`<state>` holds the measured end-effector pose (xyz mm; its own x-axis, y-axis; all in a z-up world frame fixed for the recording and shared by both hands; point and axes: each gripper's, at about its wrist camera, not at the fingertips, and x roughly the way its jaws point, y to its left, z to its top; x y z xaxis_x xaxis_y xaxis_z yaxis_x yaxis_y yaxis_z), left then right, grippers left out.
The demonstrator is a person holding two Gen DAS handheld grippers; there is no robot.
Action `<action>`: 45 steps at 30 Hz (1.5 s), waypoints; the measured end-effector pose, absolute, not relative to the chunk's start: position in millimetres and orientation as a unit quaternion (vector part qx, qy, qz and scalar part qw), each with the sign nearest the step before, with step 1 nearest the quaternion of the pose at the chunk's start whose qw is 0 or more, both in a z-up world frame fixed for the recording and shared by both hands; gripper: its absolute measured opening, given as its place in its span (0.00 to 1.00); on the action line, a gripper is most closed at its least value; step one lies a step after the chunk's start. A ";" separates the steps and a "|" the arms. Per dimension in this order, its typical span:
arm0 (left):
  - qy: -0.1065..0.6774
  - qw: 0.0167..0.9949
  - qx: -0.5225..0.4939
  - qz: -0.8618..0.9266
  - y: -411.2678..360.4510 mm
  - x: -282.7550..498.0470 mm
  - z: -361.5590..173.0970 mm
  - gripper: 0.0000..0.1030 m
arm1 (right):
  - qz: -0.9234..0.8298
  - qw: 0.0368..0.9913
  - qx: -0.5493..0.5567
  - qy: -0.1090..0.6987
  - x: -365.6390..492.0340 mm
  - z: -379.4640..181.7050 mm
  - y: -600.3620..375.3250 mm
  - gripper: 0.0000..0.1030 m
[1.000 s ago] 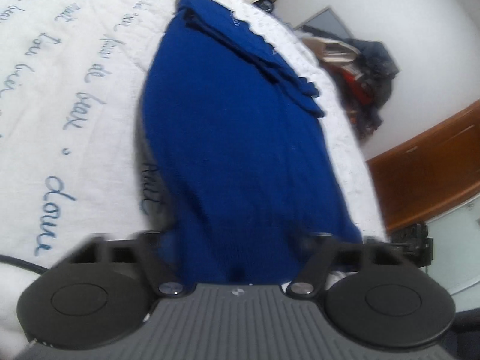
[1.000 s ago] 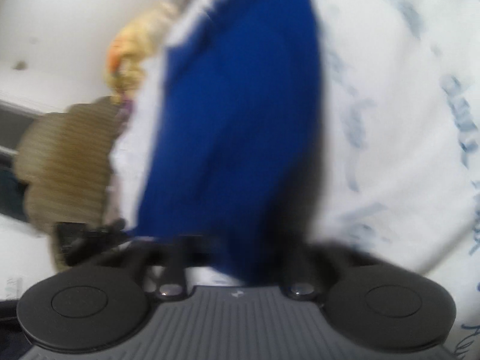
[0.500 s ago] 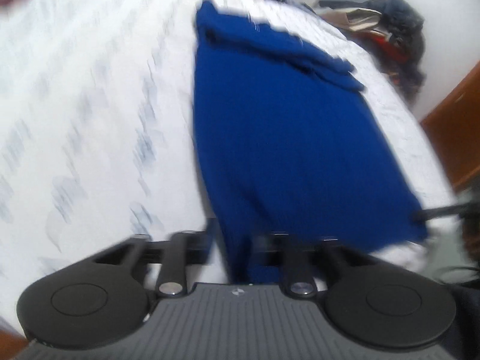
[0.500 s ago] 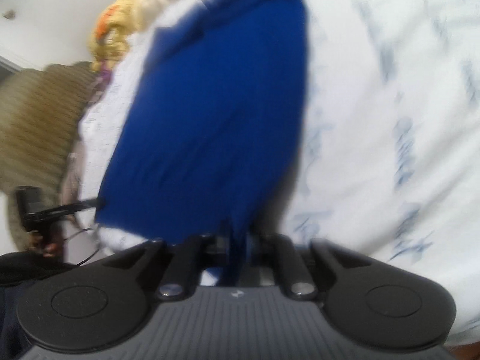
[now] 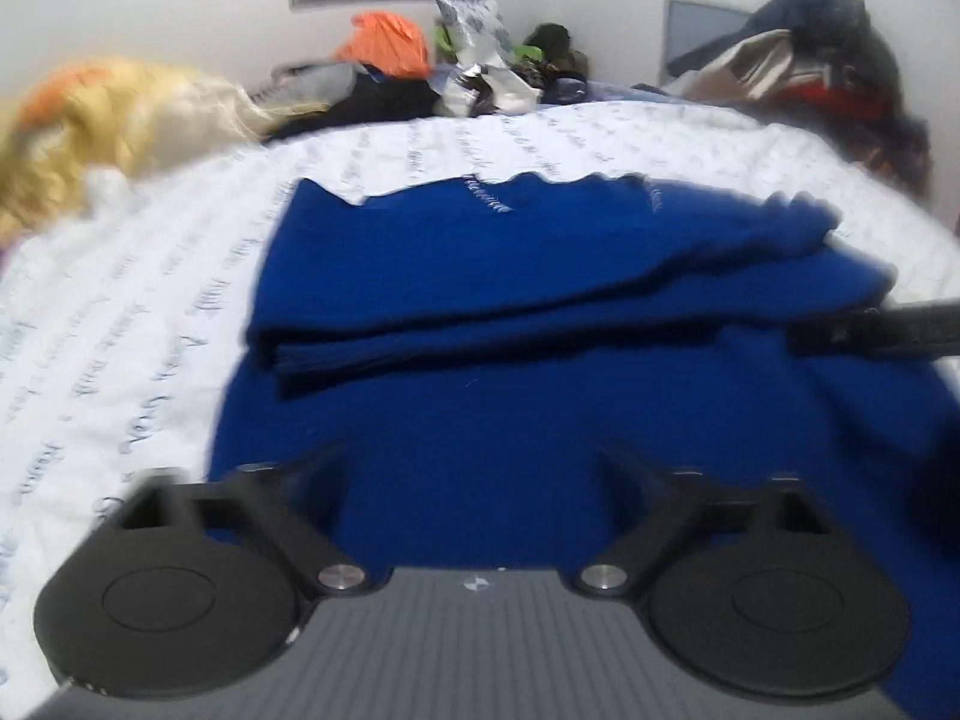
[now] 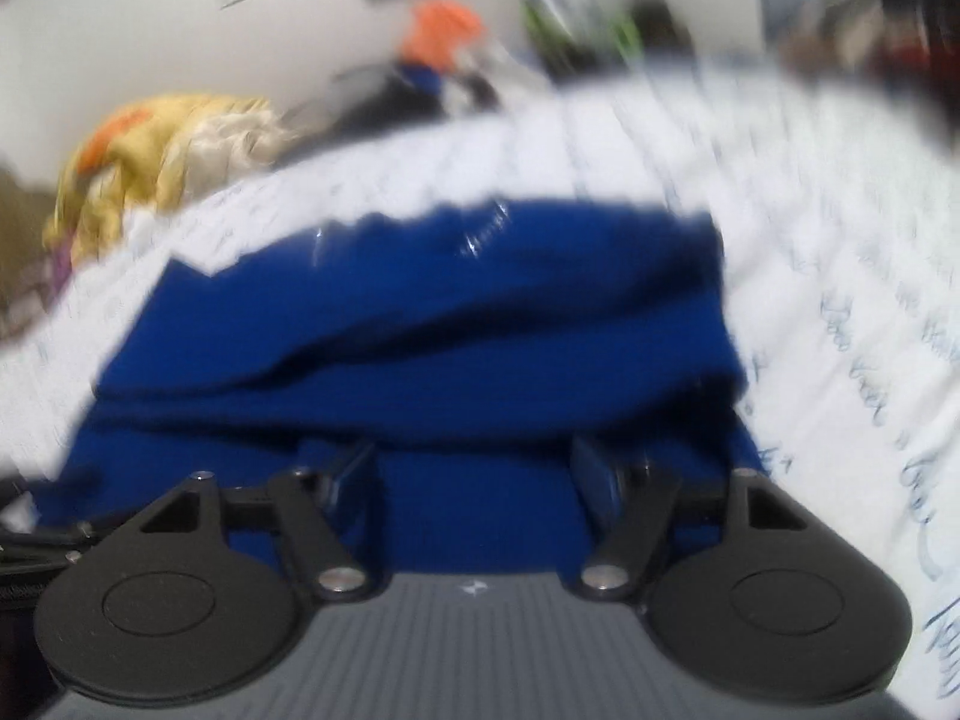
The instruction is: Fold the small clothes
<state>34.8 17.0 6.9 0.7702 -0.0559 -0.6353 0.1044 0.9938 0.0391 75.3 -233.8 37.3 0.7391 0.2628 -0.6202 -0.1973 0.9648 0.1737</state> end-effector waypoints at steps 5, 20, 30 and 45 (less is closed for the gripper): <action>0.343 0.937 0.026 -0.061 59.4 25.4 3.5 1.00 | 0.123 0.942 -0.012 0.312 30.0 26.5 -265.8 0.79; 0.348 0.936 0.029 -0.049 34.5 -52.9 7.7 1.00 | 0.152 0.933 -0.029 0.325 -44.0 20.0 -224.2 1.00; 0.341 0.939 0.027 -0.046 40.3 -63.1 6.3 1.00 | 0.144 0.935 -0.039 0.322 -64.0 12.2 -243.3 1.00; 0.341 0.939 0.028 -0.049 41.0 -67.0 8.1 1.00 | 0.145 0.935 -0.039 0.322 -55.3 12.8 -238.2 1.00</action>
<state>-67.0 41.0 8.1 0.7632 -0.0723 -0.6421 0.1104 0.9937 0.0194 -55.3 -238.2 12.8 0.7508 0.2461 -0.6129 -0.2959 0.9550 0.0211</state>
